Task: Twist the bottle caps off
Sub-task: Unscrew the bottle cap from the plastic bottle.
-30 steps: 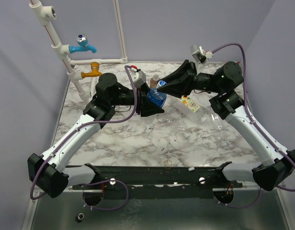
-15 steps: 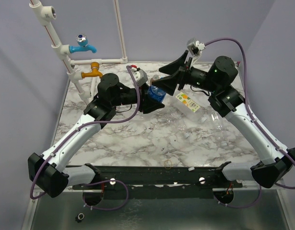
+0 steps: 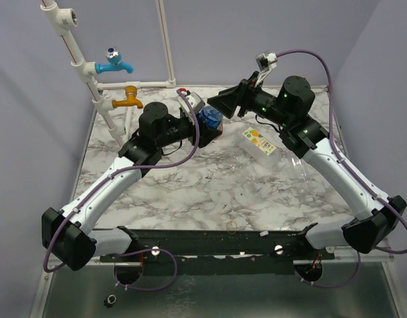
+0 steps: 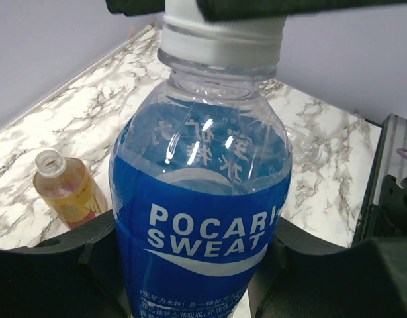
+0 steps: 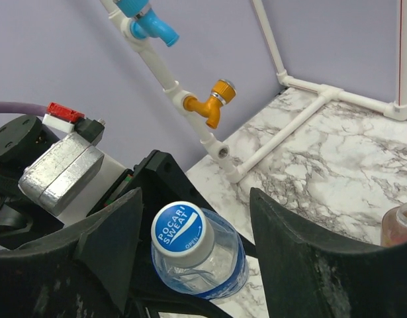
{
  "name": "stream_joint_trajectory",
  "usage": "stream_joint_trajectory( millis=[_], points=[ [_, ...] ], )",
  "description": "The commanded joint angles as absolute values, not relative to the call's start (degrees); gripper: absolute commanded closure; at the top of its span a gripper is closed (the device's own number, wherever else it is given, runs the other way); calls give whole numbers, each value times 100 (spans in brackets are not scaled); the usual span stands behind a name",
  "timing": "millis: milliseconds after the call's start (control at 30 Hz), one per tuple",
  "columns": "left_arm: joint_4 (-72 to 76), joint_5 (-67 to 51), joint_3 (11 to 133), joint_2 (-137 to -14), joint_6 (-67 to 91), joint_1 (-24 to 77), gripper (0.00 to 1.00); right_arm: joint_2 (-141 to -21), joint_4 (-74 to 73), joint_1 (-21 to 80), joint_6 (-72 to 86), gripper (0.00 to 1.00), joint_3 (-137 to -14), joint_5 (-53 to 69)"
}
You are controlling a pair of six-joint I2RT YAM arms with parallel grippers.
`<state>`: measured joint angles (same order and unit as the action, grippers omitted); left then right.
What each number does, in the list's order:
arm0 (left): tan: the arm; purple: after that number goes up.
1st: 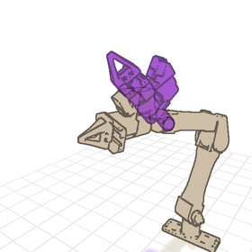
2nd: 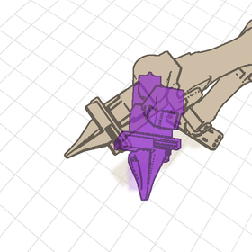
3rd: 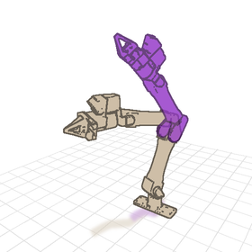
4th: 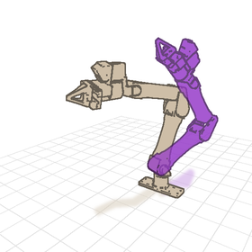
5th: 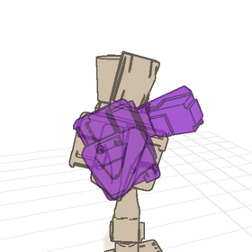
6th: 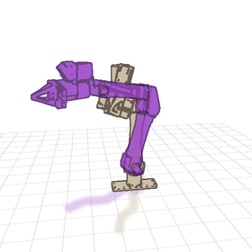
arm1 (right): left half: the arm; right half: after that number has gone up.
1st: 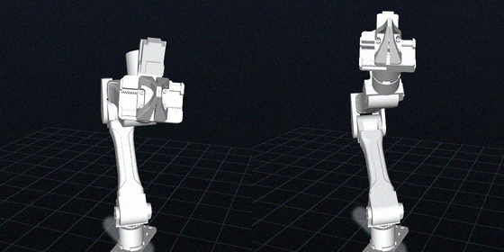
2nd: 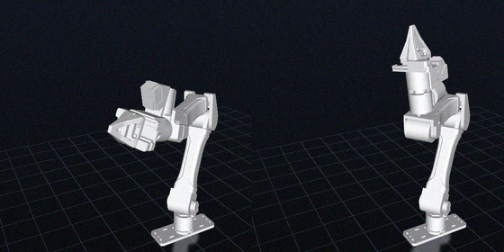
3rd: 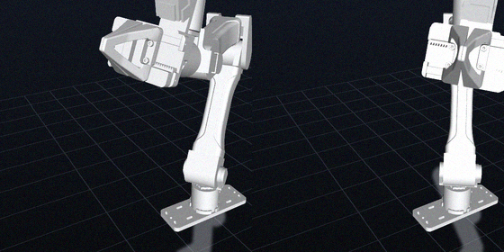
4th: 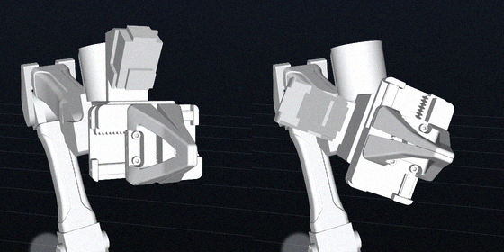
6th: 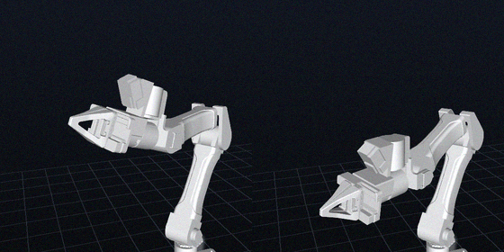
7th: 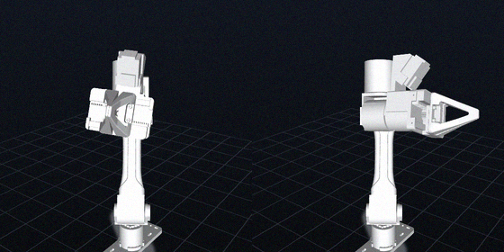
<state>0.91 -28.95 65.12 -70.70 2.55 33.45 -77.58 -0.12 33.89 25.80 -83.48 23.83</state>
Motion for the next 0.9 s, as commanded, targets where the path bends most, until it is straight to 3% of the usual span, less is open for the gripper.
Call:
stream_joint_trajectory(
  millis=[0,100,300,400,600,867],
  points=[
    [105,-2449,6452,-7136,149,3366,92,-7916,-57,3494,2674,34,-8577,2259],
    [104,-2428,6451,-7141,149,3366,92,-7944,-53,3508,2668,44,-8555,2213],
    [99,-2508,6412,-7114,188,3365,92,-7853,-54,3513,2549,88,-8455,2051],
    [97,-2670,6406,-7080,256,3366,92,-7745,-4,3516,2406,99,-8431,2092],
    [110,-3569,6488,-6979,630,3362,92,-7419,484,3511,1950,99,-8247,3144],
    [499,-5948,6644,-6942,1730,3366,92,-7029,1275,3505,1938,99,-7967,6151]
  ],
)
